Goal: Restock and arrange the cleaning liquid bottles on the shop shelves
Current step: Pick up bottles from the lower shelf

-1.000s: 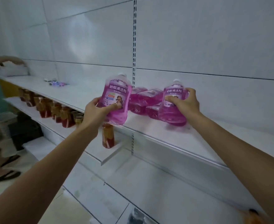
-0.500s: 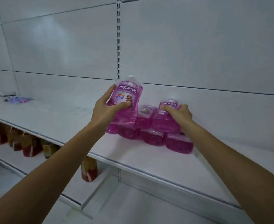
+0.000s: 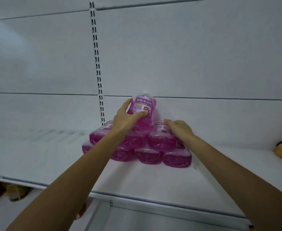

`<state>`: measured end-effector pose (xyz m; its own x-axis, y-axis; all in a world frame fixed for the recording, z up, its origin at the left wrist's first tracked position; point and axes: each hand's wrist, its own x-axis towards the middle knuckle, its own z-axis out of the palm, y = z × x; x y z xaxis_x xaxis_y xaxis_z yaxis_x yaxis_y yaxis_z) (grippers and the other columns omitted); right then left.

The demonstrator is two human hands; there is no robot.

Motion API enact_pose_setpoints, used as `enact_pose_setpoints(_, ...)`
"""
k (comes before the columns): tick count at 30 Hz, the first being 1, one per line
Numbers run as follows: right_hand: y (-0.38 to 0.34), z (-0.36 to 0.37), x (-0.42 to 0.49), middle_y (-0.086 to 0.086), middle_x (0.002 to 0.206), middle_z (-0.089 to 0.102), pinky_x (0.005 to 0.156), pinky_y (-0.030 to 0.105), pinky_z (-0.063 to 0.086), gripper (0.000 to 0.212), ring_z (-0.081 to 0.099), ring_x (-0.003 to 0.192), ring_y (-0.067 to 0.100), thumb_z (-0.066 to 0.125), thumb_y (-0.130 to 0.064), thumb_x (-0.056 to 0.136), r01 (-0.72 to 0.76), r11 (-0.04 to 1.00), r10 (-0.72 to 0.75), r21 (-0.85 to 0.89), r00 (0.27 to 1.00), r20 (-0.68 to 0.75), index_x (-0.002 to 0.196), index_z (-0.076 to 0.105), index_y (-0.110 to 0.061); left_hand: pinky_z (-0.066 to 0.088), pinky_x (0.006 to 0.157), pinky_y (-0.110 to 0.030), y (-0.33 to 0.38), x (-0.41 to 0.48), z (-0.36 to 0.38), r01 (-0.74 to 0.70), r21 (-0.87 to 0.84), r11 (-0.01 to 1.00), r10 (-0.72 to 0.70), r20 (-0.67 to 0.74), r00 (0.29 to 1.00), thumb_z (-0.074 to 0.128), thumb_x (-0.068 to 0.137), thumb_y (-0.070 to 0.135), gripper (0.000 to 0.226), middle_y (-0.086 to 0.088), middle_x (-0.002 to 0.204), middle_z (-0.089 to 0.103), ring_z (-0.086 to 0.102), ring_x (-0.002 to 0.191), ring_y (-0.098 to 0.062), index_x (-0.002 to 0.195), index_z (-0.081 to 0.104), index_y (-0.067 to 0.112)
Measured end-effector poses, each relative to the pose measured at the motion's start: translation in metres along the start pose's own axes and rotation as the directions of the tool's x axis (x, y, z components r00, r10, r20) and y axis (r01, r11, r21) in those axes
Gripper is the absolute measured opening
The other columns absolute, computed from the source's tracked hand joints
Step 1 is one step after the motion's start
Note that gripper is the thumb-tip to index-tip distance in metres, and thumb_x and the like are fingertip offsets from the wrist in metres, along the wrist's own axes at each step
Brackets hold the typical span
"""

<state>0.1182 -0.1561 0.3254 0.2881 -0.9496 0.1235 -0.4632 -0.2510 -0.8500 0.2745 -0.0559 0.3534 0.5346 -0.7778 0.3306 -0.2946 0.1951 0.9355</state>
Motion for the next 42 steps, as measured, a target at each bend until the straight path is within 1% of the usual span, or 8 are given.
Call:
enact_pose_setpoints(6,0.015,0.002,0.000,0.010,0.084,0.060,0.070,0.033,0.039,0.039,0.054,0.077,0.025,0.043,-0.043,0.095,0.005,1.000,-0.005,0.004,0.999,-0.052,0.081,0.058,-0.009,0.043,0.099,-0.035,0.006,0.012,0.016,0.072,0.225,0.972,-0.082,0.036,0.996,0.069,0.079,0.037,0.067,-0.004,0.135,0.050,0.051,0.114,-0.024,0.138,0.042,0.021)
enact_pose_setpoints(9,0.016,0.003,0.000,0.011,0.087,0.064,0.079,0.036,0.046,0.049,0.059,0.083,0.026,0.042,-0.048,0.094,-0.030,0.994,0.035,0.109,0.998,-0.049,0.086,0.064,-0.005,0.033,0.105,-0.041,0.010,0.009,0.012,-0.008,0.589,0.808,-0.013,0.032,0.999,0.047,0.088,0.049,0.041,-0.004,0.118,0.057,0.046,0.117,-0.029,0.118,0.058,0.023)
enact_pose_setpoints(12,0.016,0.003,0.000,0.010,0.094,0.066,0.088,0.037,0.045,0.053,0.061,0.091,0.026,0.041,-0.051,0.094,-0.050,0.986,0.059,0.162,0.997,-0.048,0.094,0.067,-0.004,0.032,0.105,-0.049,0.004,0.009,0.007,-0.013,0.638,0.770,-0.038,0.065,0.997,0.030,0.087,0.056,0.057,-0.009,0.125,0.058,0.045,0.119,-0.033,0.120,0.057,0.019)
enact_pose_setpoints(17,0.017,-0.007,-0.010,0.008,0.122,0.061,0.094,0.033,0.039,0.050,0.055,0.110,0.024,0.046,-0.045,0.095,0.039,0.991,-0.022,0.125,0.990,-0.138,0.122,0.059,-0.005,0.025,0.108,-0.045,0.023,-0.011,0.019,-0.249,0.689,0.681,0.301,0.048,0.953,0.044,0.091,0.047,0.052,-0.010,0.141,0.046,0.034,0.132,-0.028,0.134,0.050,0.017)
enact_pose_setpoints(20,0.018,-0.026,-0.023,0.009,0.141,0.048,0.105,0.031,0.032,0.054,0.044,0.130,0.024,0.050,-0.039,0.095,0.070,0.997,-0.060,0.040,0.976,-0.208,0.140,0.044,-0.010,0.027,0.107,-0.037,0.038,-0.033,0.027,-0.453,0.614,0.647,0.431,0.195,0.881,0.046,0.081,0.047,0.057,-0.003,0.139,0.050,0.036,0.132,-0.022,0.130,0.054,0.019)
enact_pose_setpoints(25,0.037,-0.075,-0.060,0.008,0.140,0.050,0.103,0.030,0.036,0.054,0.048,0.126,0.023,0.061,-0.025,0.089,0.093,0.991,-0.121,-0.097,0.935,-0.334,0.140,0.045,-0.013,0.031,0.101,-0.029,0.041,-0.072,0.056,-0.597,0.444,0.669,0.473,0.365,0.802,0.060,0.084,0.030,0.041,-0.002,0.131,0.054,0.044,0.123,-0.019,0.123,0.058,0.018)
enact_pose_setpoints(33,0.117,-0.156,-0.160,0.008,0.134,0.053,0.085,0.023,0.039,0.054,0.052,0.116,0.020,0.061,-0.016,0.089,-0.058,0.994,-0.005,-0.093,0.825,-0.565,0.140,0.044,-0.011,0.042,0.096,-0.032,0.022,-0.145,0.138,-0.712,0.192,0.676,0.468,0.634,0.616,0.061,0.083,0.021,0.036,-0.002,0.125,0.059,0.055,0.111,-0.017,0.119,0.061,0.015)
enact_pose_setpoints(42,0.215,-0.259,-0.301,0.011,0.133,0.052,0.087,0.026,0.039,0.052,0.050,0.119,0.023,0.060,-0.018,0.090,-0.350,0.936,0.215,-0.035,0.648,-0.730,0.140,0.044,-0.010,0.048,0.093,-0.035,0.023,-0.253,0.262,-0.681,-0.105,0.725,0.463,0.806,0.368,0.060,0.085,0.016,0.034,-0.005,0.124,0.061,0.059,0.107,-0.017,0.119,0.063,0.014)
